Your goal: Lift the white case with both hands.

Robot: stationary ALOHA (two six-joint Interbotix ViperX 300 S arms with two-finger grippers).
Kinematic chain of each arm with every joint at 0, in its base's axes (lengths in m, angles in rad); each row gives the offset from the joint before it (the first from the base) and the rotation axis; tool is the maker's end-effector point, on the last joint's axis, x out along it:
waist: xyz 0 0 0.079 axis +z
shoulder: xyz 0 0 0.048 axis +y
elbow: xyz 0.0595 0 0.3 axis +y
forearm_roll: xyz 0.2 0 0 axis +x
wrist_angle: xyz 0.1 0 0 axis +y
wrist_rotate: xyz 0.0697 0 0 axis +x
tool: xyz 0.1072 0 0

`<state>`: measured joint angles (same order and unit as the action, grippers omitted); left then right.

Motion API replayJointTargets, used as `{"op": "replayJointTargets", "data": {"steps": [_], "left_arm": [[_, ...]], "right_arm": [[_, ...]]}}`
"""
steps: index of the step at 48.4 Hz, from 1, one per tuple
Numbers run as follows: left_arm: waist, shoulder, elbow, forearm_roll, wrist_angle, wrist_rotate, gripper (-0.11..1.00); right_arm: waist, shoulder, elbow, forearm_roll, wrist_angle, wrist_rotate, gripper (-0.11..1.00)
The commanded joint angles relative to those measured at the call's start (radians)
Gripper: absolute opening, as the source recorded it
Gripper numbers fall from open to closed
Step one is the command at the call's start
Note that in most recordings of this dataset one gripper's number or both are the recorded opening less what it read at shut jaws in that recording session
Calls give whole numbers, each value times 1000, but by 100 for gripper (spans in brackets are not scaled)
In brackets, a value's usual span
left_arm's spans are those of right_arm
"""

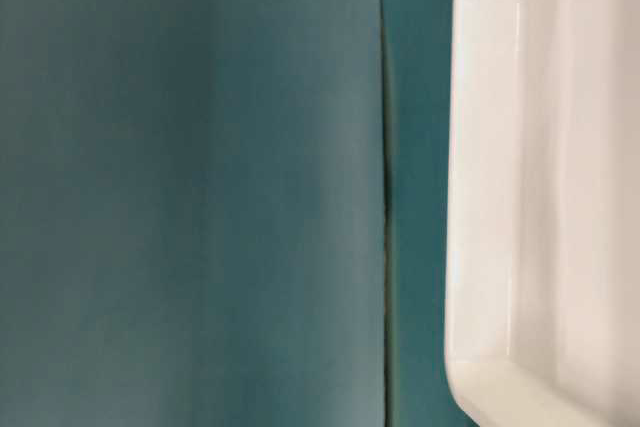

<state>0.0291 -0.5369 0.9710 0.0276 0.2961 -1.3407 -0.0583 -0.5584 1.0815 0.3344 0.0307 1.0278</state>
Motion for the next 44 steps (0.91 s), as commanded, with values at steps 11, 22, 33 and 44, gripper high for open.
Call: {"op": "replayJointTargets", "data": {"steps": [11,22,33,44], "left_arm": [[-2,-117,-23,3,-5,110,97],[-2,-198,-29,3,-17,241,97],[-3,-258,-31,2,-77,374,96],[-6,-291,-40,3,-135,517,96]], "right_arm": [[-5,-48,-43,-40,-3,-166,90],[-5,-67,-74,-52,-14,-281,90],[-5,-80,-121,-95,-29,-448,90],[-5,-94,-144,-110,-86,-580,90]]}}
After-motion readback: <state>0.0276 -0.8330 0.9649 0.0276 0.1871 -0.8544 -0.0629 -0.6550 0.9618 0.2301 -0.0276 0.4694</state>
